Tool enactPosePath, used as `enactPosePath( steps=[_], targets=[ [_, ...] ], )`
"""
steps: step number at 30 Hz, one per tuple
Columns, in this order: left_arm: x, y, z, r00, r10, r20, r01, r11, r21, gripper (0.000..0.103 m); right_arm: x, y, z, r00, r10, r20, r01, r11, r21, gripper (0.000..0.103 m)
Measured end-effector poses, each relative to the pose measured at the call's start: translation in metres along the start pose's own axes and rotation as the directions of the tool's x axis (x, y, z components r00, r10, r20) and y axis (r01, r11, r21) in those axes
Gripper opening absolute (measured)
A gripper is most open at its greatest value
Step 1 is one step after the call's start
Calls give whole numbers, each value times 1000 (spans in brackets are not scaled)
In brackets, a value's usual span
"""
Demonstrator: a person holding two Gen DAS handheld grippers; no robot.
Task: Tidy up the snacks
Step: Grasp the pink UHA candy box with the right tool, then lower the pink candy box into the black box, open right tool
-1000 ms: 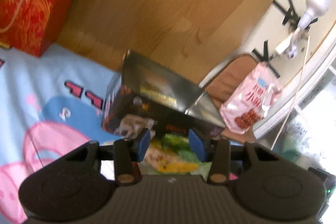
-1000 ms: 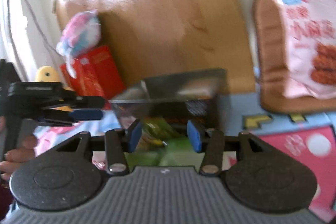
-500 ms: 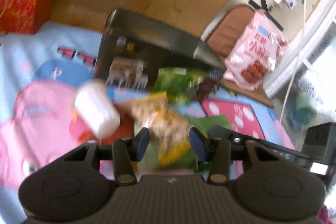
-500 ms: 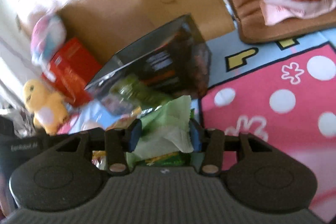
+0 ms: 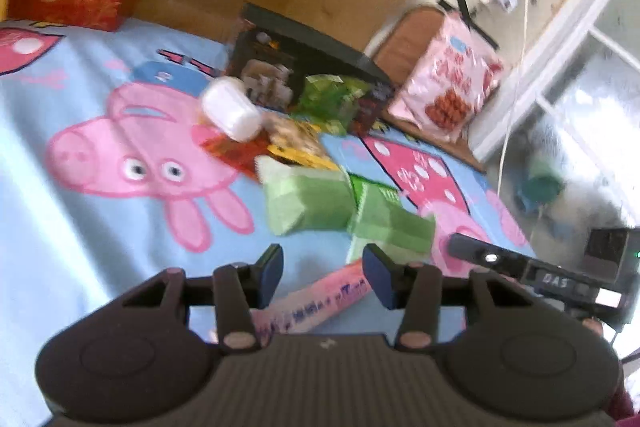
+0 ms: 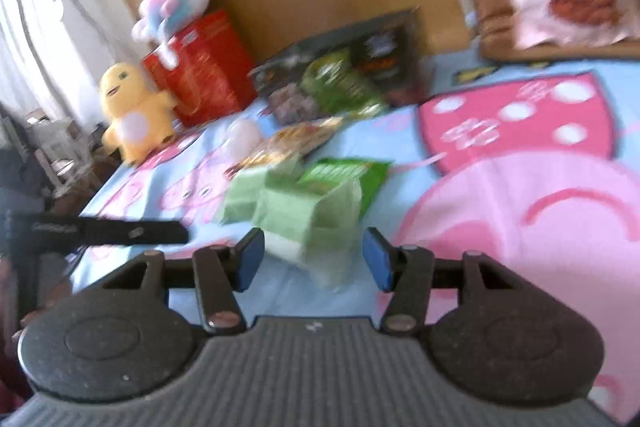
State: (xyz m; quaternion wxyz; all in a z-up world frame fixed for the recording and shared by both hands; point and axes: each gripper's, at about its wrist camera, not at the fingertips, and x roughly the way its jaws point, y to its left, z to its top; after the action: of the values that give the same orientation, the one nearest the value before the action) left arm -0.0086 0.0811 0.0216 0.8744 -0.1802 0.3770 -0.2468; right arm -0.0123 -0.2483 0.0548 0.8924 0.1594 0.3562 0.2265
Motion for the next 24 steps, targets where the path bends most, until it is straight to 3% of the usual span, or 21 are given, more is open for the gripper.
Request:
enactPosePath(
  steps=[5,8,11,15,21,24],
  targets=[
    [-19,19,6,998,7,57,-3,997,-77,45,-11,-5,6,998,-20,53,18,999,30,58],
    [-26,22,5,998,17,67,-12,997,-72,46,-10,10,3,998,29,48,-27,999,-34,58],
    [-34,26,-2,998,17,65,-11,996,-83,48,-5,26,0,999,23,33,-19,993,-114,58],
    [-47,36,-17,999,26,41,-21,992,-125,48,7,47,-2,993,119,-27,-122,976,-179,58],
    [-58,46,-35,999,-26,32,33,972,-232,47,45,71,-9,988,106,-111,-135,945,-299,58],
    [-39,41,-36,1000,-22,-14,18,975,-222,39,59,72,-12,984,110,-144,-147,949,-281,58]
  ],
)
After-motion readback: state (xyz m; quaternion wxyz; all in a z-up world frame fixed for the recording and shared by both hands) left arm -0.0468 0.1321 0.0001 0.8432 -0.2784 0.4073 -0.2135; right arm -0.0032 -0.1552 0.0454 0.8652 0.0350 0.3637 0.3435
